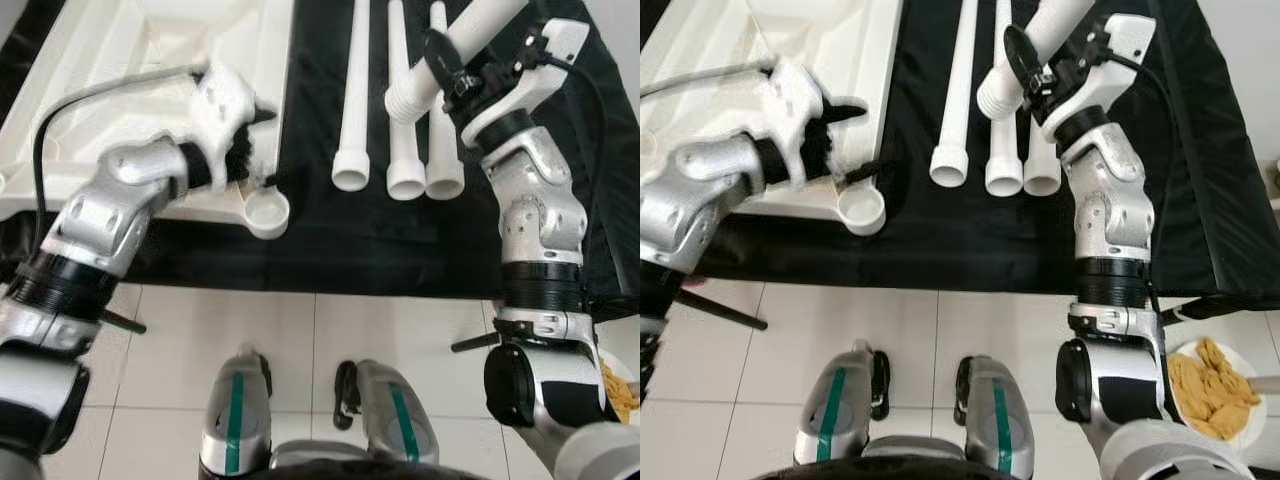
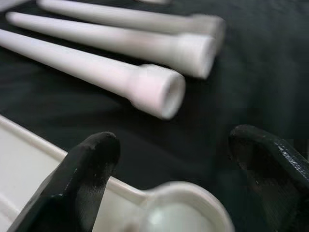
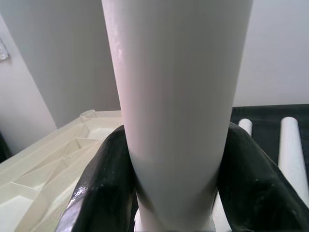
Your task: Building children table
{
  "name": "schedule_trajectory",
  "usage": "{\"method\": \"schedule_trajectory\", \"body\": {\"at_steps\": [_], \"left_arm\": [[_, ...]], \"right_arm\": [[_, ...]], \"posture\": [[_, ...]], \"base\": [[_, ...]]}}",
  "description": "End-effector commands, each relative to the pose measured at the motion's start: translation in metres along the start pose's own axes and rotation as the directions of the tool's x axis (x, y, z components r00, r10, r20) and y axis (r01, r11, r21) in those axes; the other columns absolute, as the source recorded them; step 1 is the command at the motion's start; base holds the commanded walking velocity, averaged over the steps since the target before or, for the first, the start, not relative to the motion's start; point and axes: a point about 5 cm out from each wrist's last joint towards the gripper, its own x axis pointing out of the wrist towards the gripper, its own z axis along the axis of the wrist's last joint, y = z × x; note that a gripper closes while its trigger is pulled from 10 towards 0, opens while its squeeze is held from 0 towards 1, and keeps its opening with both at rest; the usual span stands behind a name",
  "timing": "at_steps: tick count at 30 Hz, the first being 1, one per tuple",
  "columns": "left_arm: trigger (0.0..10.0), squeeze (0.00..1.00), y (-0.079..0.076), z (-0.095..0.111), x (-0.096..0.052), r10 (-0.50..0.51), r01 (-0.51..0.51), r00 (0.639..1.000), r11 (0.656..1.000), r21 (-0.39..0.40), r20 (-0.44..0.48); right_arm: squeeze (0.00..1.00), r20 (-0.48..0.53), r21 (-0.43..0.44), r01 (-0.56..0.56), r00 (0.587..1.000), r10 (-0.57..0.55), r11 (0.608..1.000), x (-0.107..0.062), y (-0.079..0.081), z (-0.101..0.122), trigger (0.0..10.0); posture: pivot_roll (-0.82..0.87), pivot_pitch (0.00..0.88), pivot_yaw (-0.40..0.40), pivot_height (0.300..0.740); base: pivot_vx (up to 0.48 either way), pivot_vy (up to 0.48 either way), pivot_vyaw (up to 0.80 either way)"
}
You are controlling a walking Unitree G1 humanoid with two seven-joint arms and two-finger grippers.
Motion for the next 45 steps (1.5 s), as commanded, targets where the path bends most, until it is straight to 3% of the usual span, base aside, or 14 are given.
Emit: {"method": "schedule_trajectory", "body": {"at_steps": [1,6,11,13,16,23,31,32,33,34,35,43,44,45], "left_arm": [[10.0,0.00,-0.007,0.005,0.000,-0.073,0.073,0.997,0.997,0.031,0.019],[10.0,0.00,-0.012,0.002,0.000,-0.110,0.110,0.994,0.993,0.039,-0.007],[10.0,0.00,-0.016,-0.017,-0.015,-0.218,0.223,0.968,0.975,0.028,-0.121],[10.0,0.00,-0.016,-0.017,-0.015,-0.218,0.223,0.968,0.975,0.028,-0.121],[10.0,0.00,-0.007,-0.030,-0.028,-0.199,0.210,0.954,0.978,0.024,-0.223],[10.0,0.00,0.000,-0.039,-0.032,-0.148,0.162,0.952,0.986,0.030,-0.267],[10.0,0.00,0.004,-0.045,-0.023,-0.120,0.133,0.949,0.991,0.026,-0.292],[9.3,0.00,0.003,-0.046,-0.020,-0.128,0.142,0.947,0.989,0.027,-0.294],[9.3,0.00,0.003,-0.046,-0.020,-0.128,0.142,0.947,0.989,0.027,-0.294],[7.3,0.00,0.003,-0.047,-0.017,-0.128,0.142,0.945,0.990,0.025,-0.301],[0.0,0.00,0.002,-0.049,-0.012,-0.129,0.147,0.940,0.989,0.035,-0.315],[0.0,0.00,0.001,-0.050,-0.004,-0.140,0.171,0.935,0.983,0.067,-0.324],[4.3,0.00,0.001,-0.050,-0.001,-0.139,0.171,0.937,0.983,0.072,-0.321],[9.6,0.00,0.000,-0.049,0.005,-0.140,0.174,0.939,0.981,0.081,-0.315]], "right_arm": [[0.00,0.022,-0.002,-0.010,1.000,0.010,1.000,0.000,0.002,0.004,10.0],[0.00,0.020,-0.004,-0.012,1.000,0.013,1.000,-0.001,0.002,0.004,10.0],[0.00,0.025,-0.013,-0.018,1.000,0.019,1.000,-0.003,0.002,0.006,10.0],[0.00,0.025,-0.013,-0.018,1.000,0.019,1.000,-0.003,0.002,0.006,10.0],[0.00,0.020,-0.024,-0.016,1.000,0.017,1.000,-0.003,0.001,0.007,10.0],[0.00,0.024,-0.026,-0.019,1.000,0.020,0.999,-0.003,0.002,0.008,10.0],[0.00,0.020,-0.032,-0.019,1.000,0.020,0.999,-0.003,0.000,0.009,10.0],[0.00,0.019,-0.034,-0.020,1.000,0.021,0.999,-0.003,0.000,0.009,10.0],[0.00,0.019,-0.034,-0.020,1.000,0.021,0.999,-0.003,0.000,0.009,10.0],[0.00,0.019,-0.036,-0.021,1.000,0.022,0.999,-0.003,0.000,0.010,10.0],[0.00,0.019,-0.039,-0.023,1.000,0.023,0.999,-0.003,0.000,0.010,10.0],[0.00,0.019,-0.045,-0.025,0.999,0.026,0.999,-0.002,0.000,0.011,10.0],[0.00,0.020,-0.047,-0.026,0.999,0.026,0.999,-0.002,0.000,0.011,10.0],[0.00,0.021,-0.048,-0.027,0.999,0.028,0.999,-0.002,0.000,0.012,10.0]], "posture": [[0.05,0.050,0.003,0.740],[0.04,0.049,0.006,0.740],[0.04,0.057,0.019,0.740],[0.04,0.057,0.019,0.740],[0.04,0.059,0.022,0.740],[0.03,0.063,0.022,0.740],[0.02,0.063,0.018,0.740],[0.02,0.063,0.018,0.740],[0.02,0.063,0.018,0.740],[0.02,0.060,0.018,0.740],[0.02,0.057,0.016,0.740],[0.01,0.052,0.016,0.740],[0.01,0.051,0.018,0.740],[0.00,0.047,0.021,0.740]], "base": [[0.000,0.000,0.00],[0.000,0.000,0.00],[0.000,0.000,0.00],[0.000,0.000,0.00],[0.000,0.000,0.00],[0.000,0.000,0.00],[0.000,0.000,0.00],[0.000,0.000,0.00],[0.000,0.000,0.00],[0.000,0.000,0.00],[0.000,0.000,0.00],[0.000,0.000,0.00],[0.000,0.000,0.00],[0.000,0.000,0.00]]}}
